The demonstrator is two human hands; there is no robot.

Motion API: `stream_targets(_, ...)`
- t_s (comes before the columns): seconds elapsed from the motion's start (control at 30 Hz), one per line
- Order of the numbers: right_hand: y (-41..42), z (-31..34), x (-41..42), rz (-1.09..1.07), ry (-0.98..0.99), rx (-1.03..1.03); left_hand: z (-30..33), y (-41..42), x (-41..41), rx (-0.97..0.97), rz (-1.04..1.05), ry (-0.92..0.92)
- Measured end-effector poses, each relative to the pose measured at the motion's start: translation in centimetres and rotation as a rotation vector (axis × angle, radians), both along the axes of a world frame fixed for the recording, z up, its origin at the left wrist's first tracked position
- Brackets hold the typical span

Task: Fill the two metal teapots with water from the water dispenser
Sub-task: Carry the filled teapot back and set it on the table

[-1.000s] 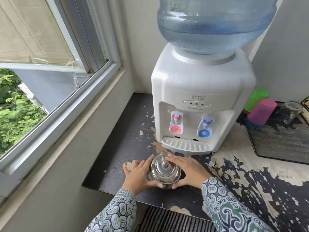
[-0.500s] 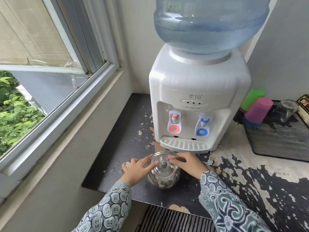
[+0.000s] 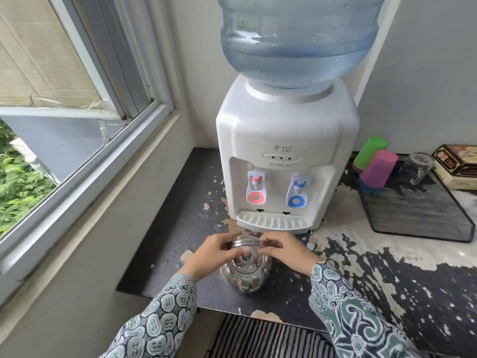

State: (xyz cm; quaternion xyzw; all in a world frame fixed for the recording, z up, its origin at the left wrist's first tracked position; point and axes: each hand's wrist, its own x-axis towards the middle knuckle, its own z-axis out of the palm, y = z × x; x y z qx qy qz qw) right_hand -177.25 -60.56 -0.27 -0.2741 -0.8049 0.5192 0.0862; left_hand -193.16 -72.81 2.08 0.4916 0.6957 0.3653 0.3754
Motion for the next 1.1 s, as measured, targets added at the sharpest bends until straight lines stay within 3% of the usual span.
stream_targets(0.3,-1.6,5.2,6.0,-0.063,0.234,-0.043,4.1,0.0,5.9,0.195,-0.021,0.004)
stream_targets(0.53,-4.1,8.3,18.1,-0.195,0.305,-0.001,6.7,0.7,16.7,0.271,-0.123,-0.041)
stream_targets(0.73,-8.7,10.3,31.5,-0.404,0.306,0.078,7.9,0.2,29.3,0.319,-0.315,-0.050)
stream_targets(1.1,-19.6,9.3,56.5,-0.991,0.274,0.232,7.0,-0.4,55.5,0.314,-0.844,-0.133)
